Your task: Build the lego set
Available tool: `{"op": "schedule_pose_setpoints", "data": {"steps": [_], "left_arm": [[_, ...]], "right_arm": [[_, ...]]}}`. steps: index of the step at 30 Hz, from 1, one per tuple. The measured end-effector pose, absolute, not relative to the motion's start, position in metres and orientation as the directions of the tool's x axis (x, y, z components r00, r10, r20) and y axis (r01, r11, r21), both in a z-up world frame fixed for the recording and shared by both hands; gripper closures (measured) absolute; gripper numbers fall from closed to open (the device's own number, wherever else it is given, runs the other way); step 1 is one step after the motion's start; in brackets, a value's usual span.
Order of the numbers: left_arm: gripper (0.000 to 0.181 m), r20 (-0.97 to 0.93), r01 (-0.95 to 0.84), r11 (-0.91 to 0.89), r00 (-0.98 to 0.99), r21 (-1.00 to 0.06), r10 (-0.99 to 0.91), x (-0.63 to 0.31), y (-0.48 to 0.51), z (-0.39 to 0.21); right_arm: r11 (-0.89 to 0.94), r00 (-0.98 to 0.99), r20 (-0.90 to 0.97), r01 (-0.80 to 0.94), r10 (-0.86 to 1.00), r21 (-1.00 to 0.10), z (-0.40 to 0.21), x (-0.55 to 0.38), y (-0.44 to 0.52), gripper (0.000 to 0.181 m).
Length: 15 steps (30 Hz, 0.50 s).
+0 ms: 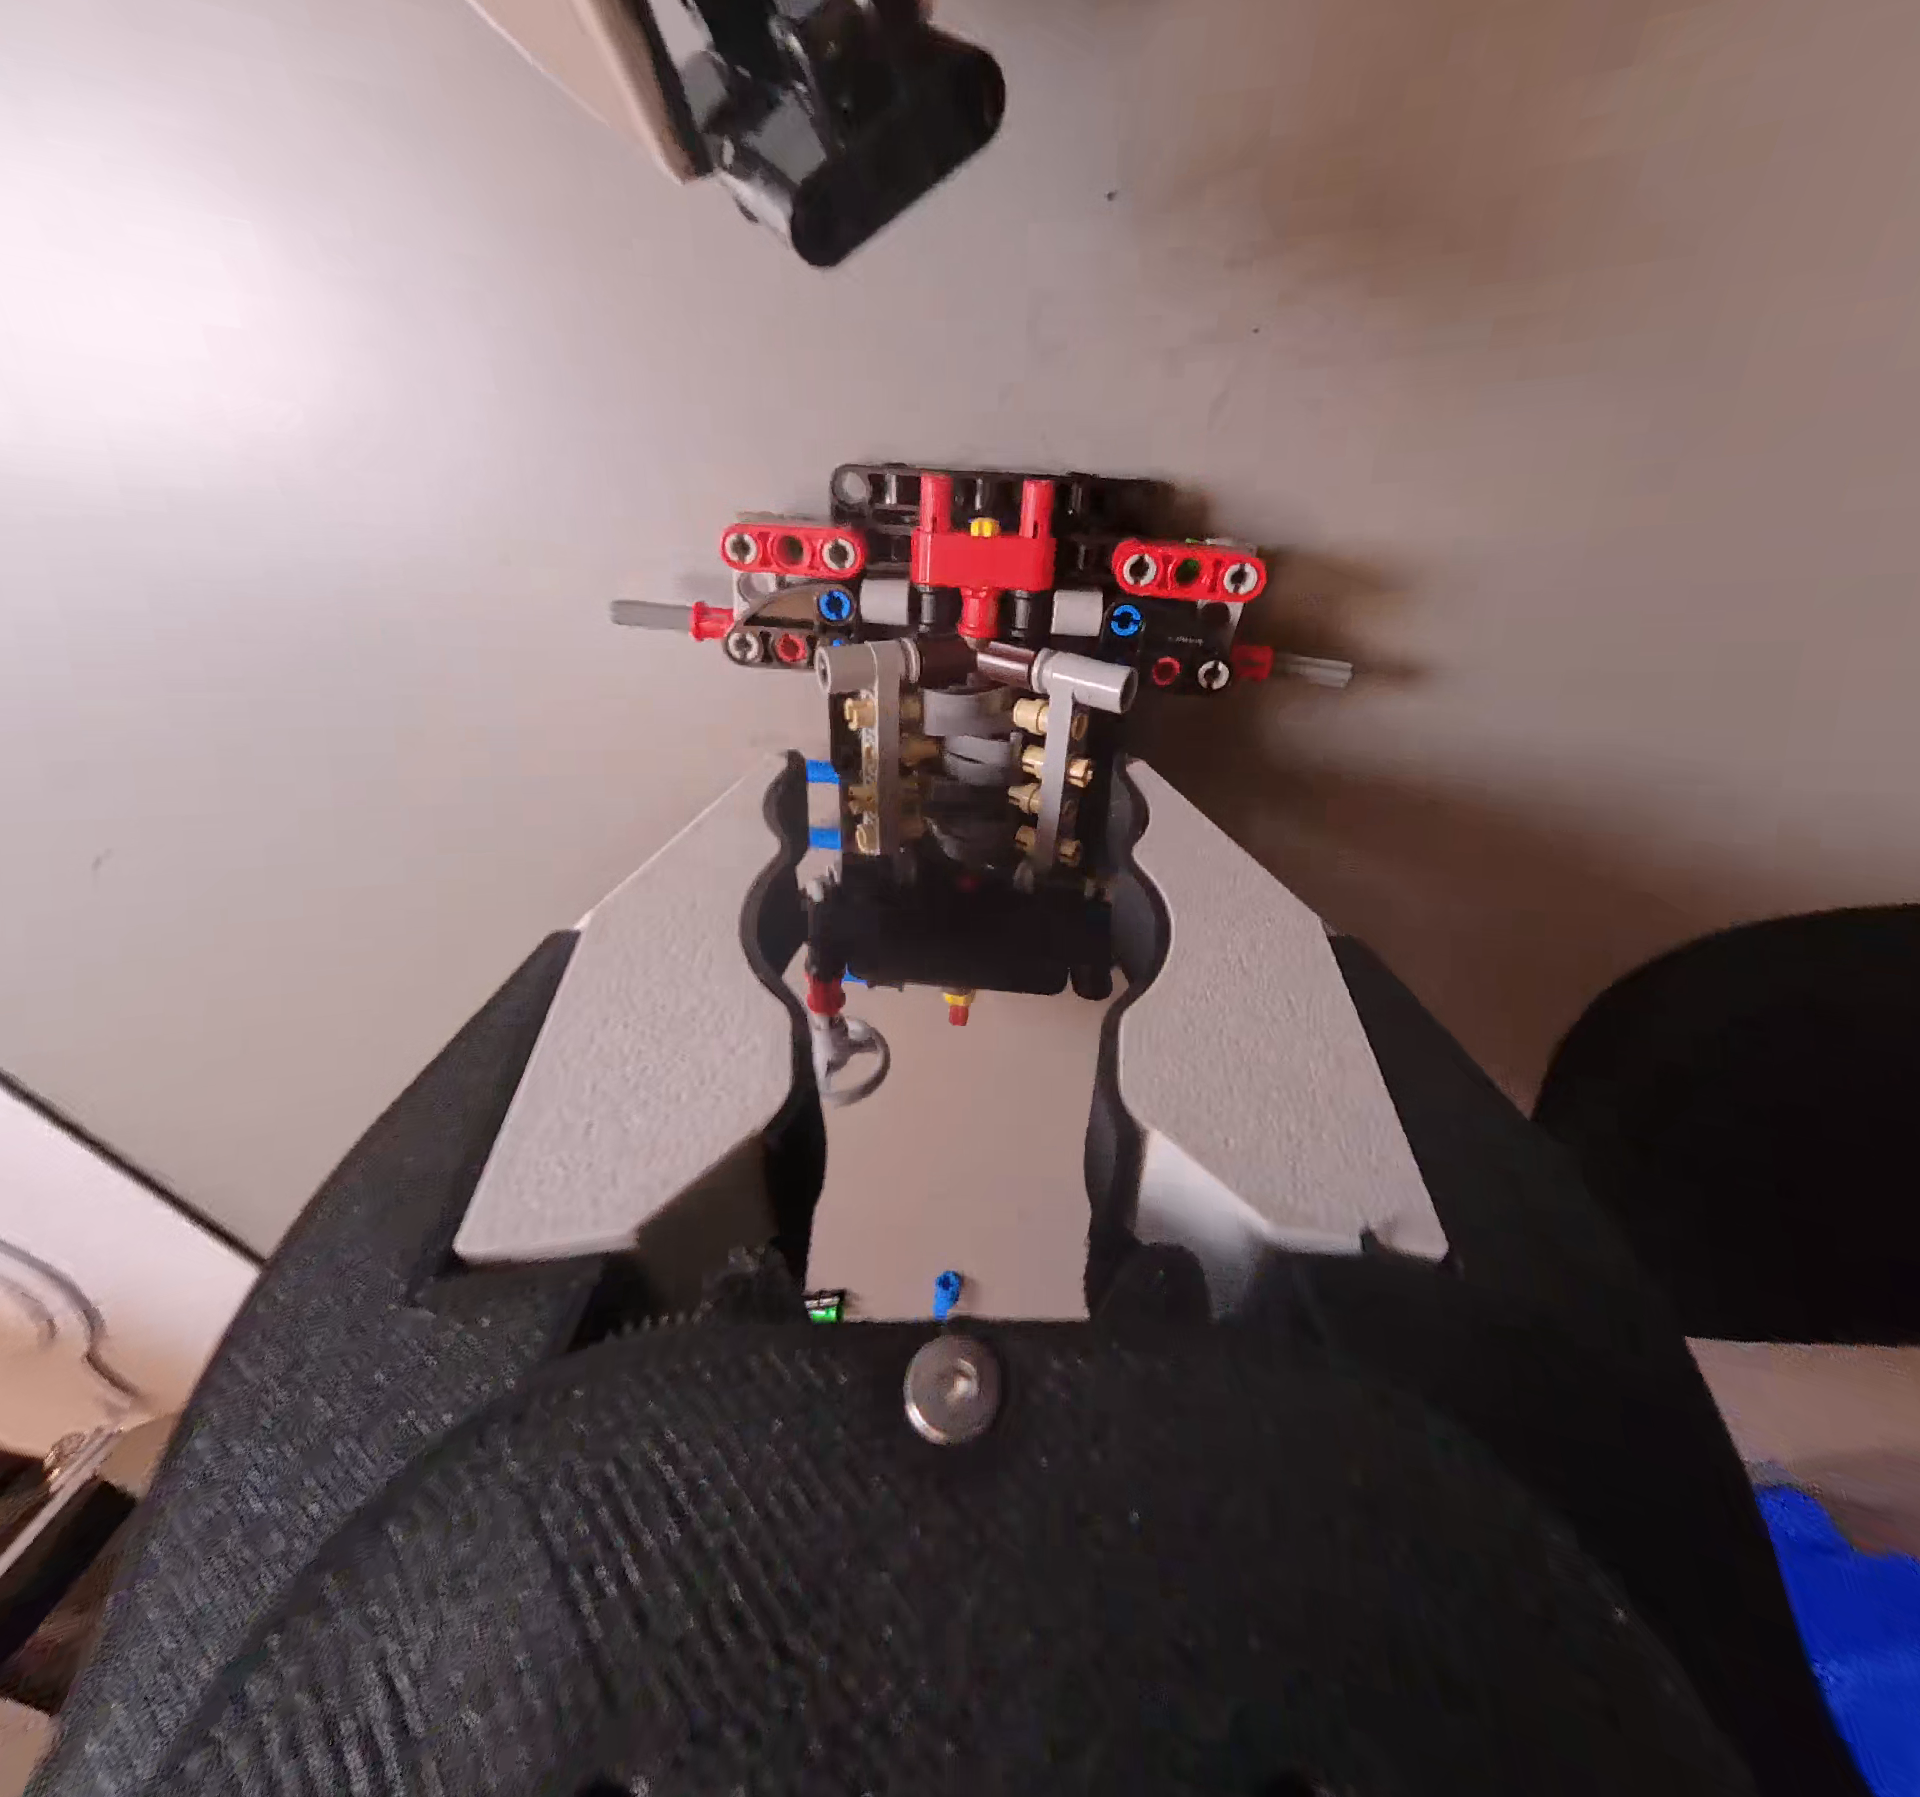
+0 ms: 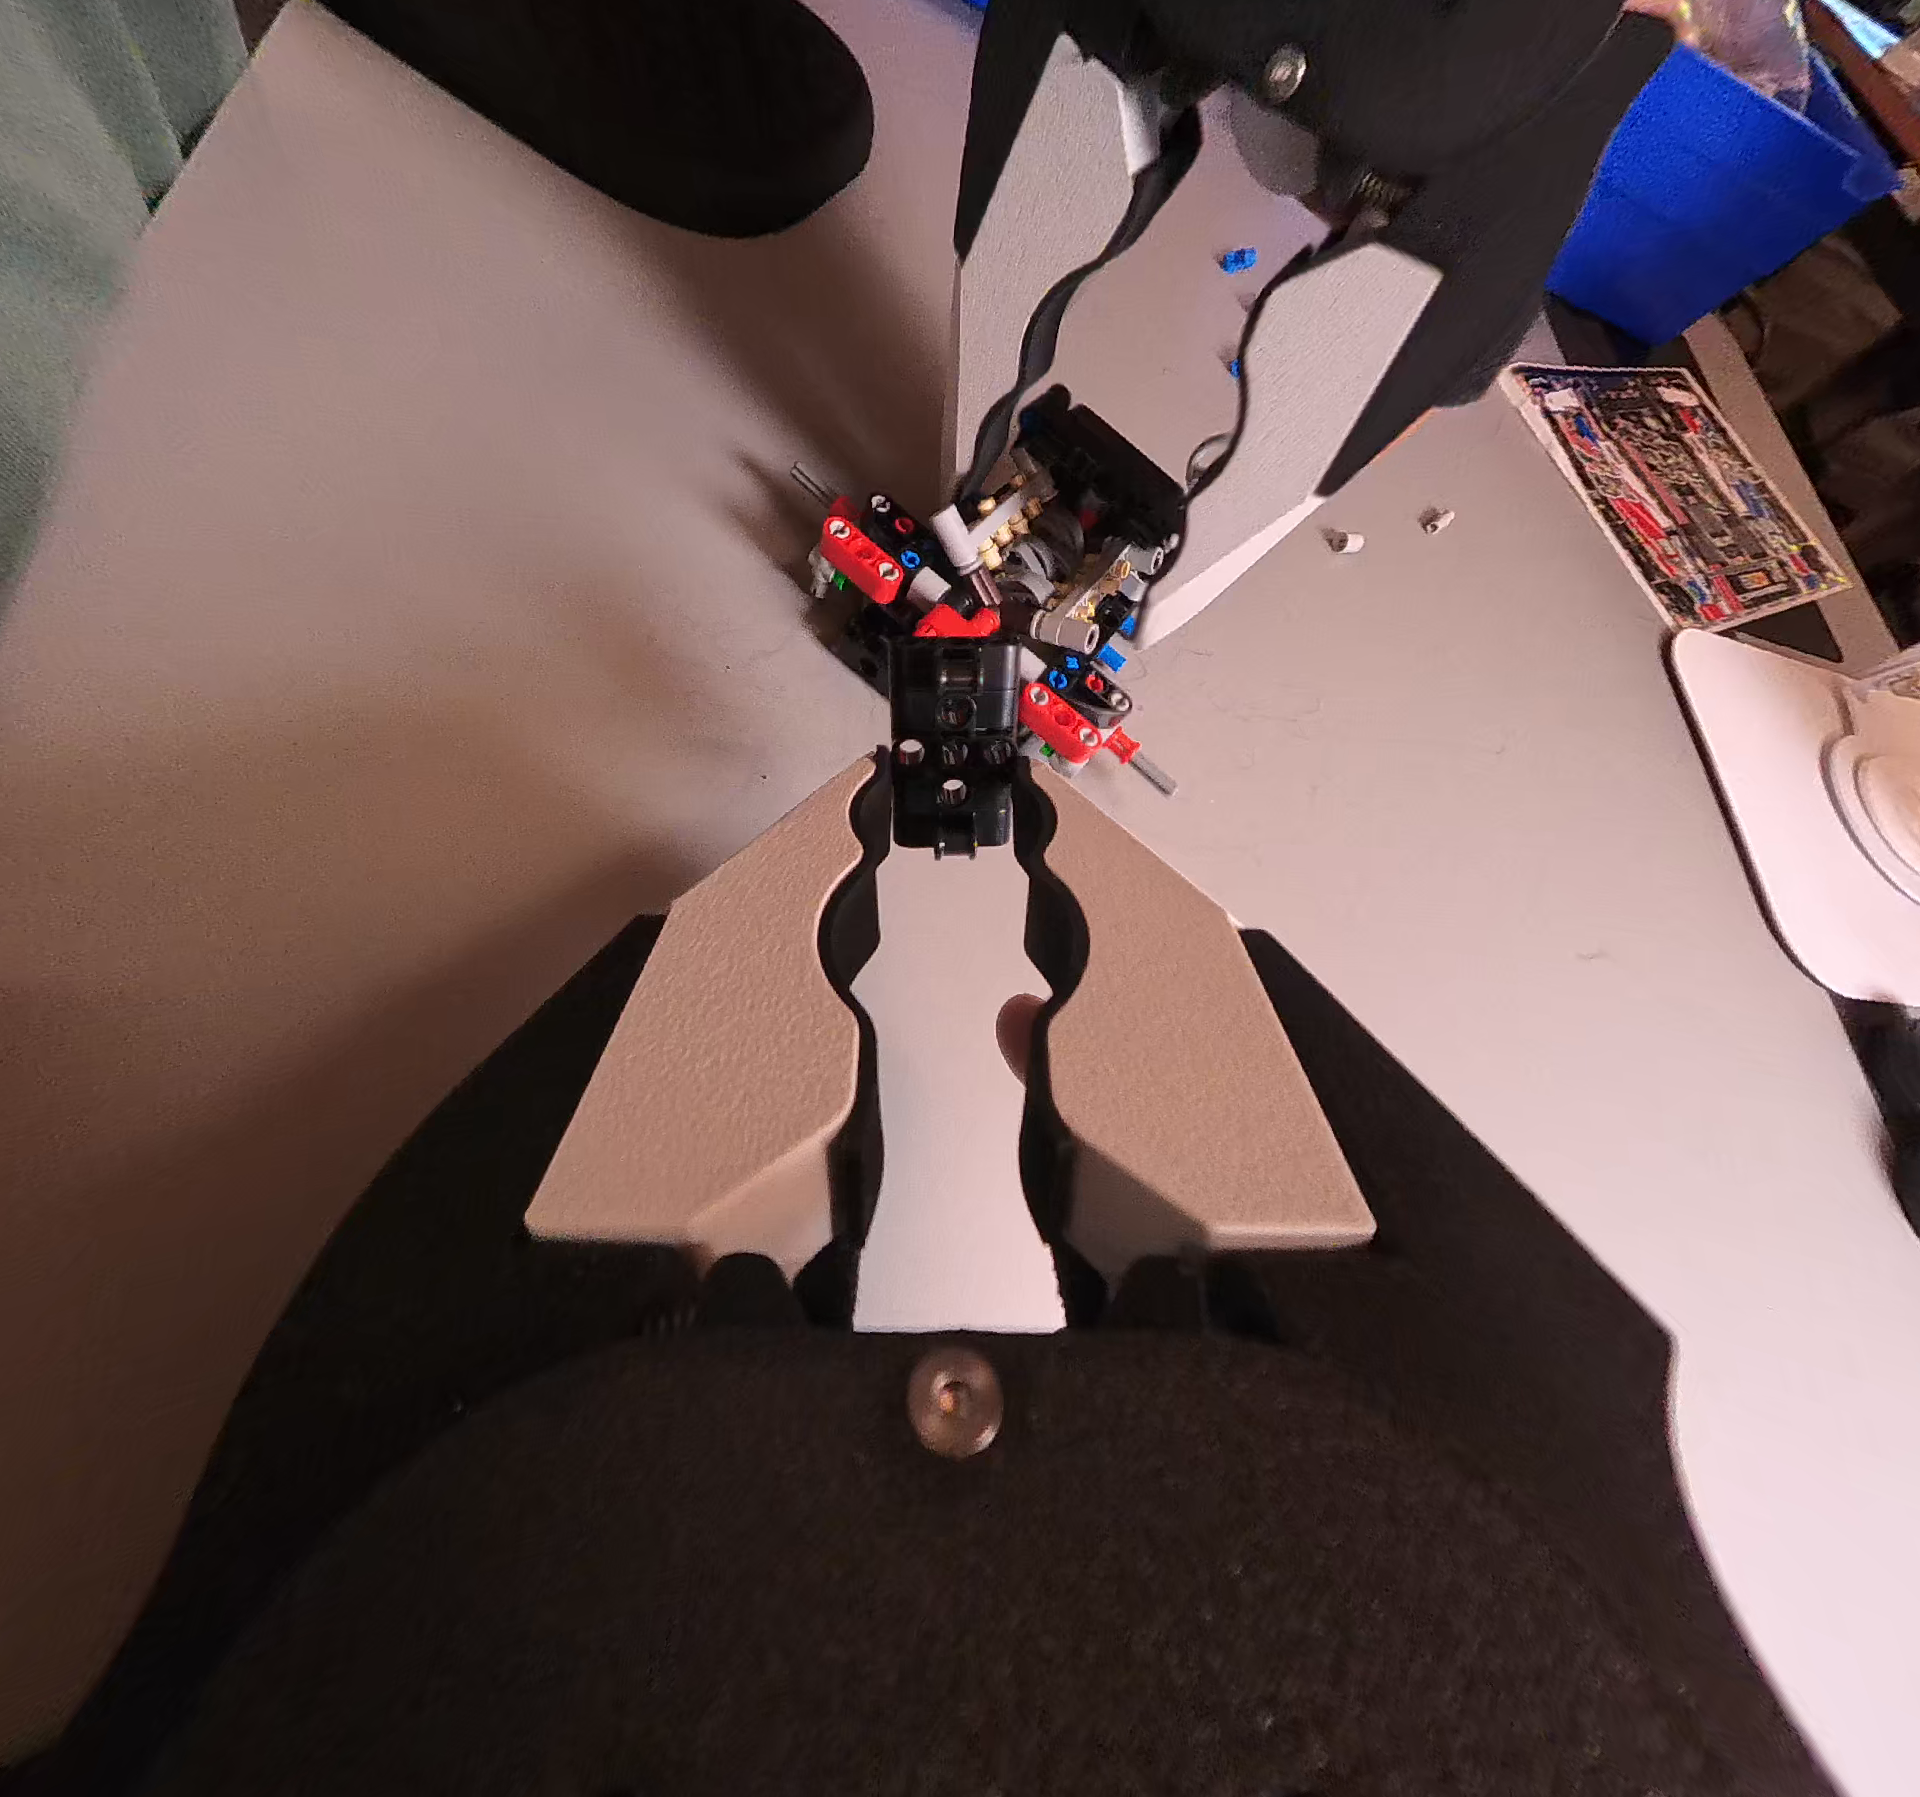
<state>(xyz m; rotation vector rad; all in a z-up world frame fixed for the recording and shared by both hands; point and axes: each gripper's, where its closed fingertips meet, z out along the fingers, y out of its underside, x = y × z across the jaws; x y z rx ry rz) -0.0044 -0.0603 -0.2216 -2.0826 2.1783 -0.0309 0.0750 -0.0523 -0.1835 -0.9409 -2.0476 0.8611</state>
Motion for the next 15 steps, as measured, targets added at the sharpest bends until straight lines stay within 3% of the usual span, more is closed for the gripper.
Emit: {"op": "schedule_pose_setpoints", "data": {"steps": [15], "left_arm": [[0.139, -0.016, -0.975, -0.009, 0.013, -0.224, -1.0, -0.001, -0.069, -0.222]], "right_arm": [[0.46, -0.445, 0.307, 0.292, 0.841, -0.838, -0.169, 0.085, -0.046, 0.16]]}}
